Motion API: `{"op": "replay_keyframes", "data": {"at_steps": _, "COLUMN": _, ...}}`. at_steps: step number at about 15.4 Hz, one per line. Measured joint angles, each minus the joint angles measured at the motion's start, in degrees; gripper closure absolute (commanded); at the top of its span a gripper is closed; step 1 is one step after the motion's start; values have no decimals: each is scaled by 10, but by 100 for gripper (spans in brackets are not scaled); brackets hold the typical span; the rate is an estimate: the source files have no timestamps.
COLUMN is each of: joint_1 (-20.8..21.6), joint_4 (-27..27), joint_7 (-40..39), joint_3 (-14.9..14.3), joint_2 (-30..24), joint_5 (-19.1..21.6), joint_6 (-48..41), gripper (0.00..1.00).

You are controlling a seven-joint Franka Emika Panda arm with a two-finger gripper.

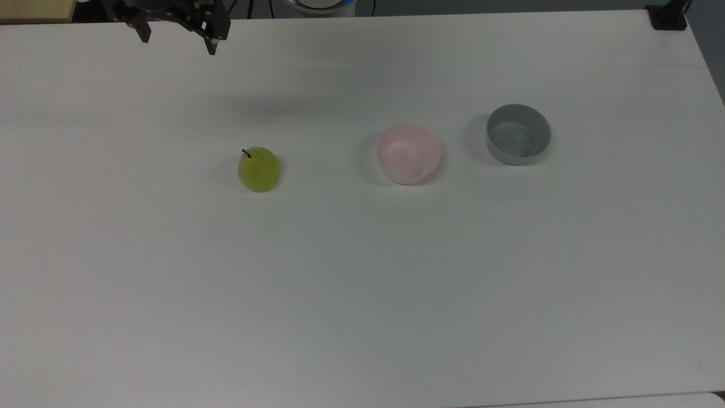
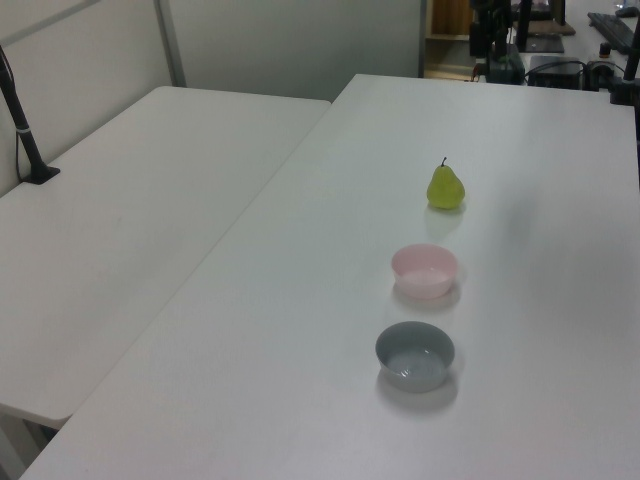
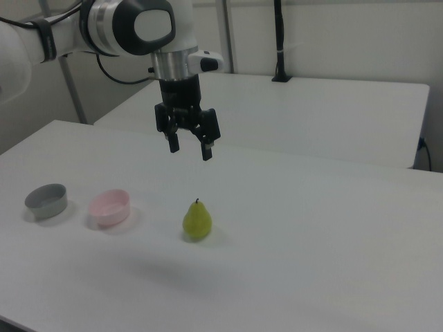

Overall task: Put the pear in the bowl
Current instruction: 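Move the open gripper down over the yellow-green pear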

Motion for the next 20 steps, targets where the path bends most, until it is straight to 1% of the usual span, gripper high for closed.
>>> {"op": "replay_keyframes", "data": {"at_steps": 5, "joint_1": 3, "joint_4": 0, "joint_7": -5, "joint_3": 4, "joint_2": 0, "joint_5": 0, "joint_6": -30, "gripper": 0}}
{"op": "replay_keyframes", "data": {"at_steps": 10, "joint_1": 15, "joint_4": 0, "joint_7": -6, "joint_3": 4, "joint_2": 0, "joint_5": 1, "joint_6": -31, "gripper": 0}}
{"op": "replay_keyframes", "data": {"at_steps": 16, "joint_1": 15, "joint_4": -1, "joint_7": -22, "joint_3": 4, "joint_2": 4, "joint_5": 1, "joint_6": -31, "gripper": 0}}
{"op": "replay_keyframes", "data": {"at_steps": 20, "joint_1": 23, "joint_4": -2, "joint_7": -24, "joint_3": 5, "joint_2": 14, "joint_5": 1, "joint_6": -9, "gripper": 0}}
